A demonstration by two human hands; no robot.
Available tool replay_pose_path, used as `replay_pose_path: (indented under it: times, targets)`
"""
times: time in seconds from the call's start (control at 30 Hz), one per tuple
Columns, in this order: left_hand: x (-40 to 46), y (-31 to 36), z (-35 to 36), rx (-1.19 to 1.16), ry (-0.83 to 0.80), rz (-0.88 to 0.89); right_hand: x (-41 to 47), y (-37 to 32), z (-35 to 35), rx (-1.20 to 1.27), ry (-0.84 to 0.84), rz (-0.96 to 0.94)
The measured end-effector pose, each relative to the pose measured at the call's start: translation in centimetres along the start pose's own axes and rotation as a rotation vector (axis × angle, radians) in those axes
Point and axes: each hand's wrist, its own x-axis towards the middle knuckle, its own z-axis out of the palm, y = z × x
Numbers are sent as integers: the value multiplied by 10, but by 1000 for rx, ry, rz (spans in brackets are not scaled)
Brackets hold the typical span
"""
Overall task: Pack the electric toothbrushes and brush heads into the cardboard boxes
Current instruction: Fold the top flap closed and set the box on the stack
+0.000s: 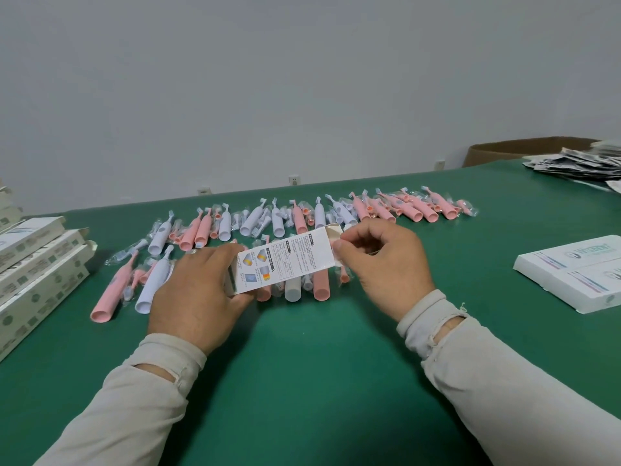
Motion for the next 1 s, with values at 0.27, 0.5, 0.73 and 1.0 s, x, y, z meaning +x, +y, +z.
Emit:
replay_pose_path:
  times: [0.27, 0.5, 0.73, 1.0]
  targets:
    - [0, -4, 2, 22, 14, 0, -2, -7, 4, 278, -256, 124]
    - [1, -5, 2, 13, -21, 13, -7, -8, 5, 243, -575, 106]
    - [1, -7, 1, -37, -17, -14, 12, 4, -26, -188, -307, -163]
    - [1, -8, 4, -53, -4, -6, 9, 8, -23, -146, -401, -159]
